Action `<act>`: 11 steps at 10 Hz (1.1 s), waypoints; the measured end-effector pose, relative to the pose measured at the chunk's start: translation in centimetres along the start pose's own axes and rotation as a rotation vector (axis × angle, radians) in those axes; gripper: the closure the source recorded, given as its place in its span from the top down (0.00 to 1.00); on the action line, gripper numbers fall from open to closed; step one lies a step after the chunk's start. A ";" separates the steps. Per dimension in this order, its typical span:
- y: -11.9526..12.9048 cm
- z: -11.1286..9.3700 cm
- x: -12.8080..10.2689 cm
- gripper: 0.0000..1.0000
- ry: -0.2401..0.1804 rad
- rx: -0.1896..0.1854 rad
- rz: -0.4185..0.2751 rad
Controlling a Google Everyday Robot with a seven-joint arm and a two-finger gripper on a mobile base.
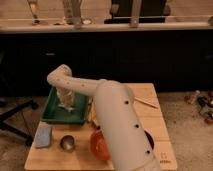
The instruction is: Wipe tray with towel
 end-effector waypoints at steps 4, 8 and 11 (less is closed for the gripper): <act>1.6 0.3 -3.5 0.00 -0.067 0.067 -0.042; 5.4 0.2 -3.8 0.00 -0.078 0.014 -0.023; 5.4 0.0 -1.3 0.00 -0.034 -0.046 0.002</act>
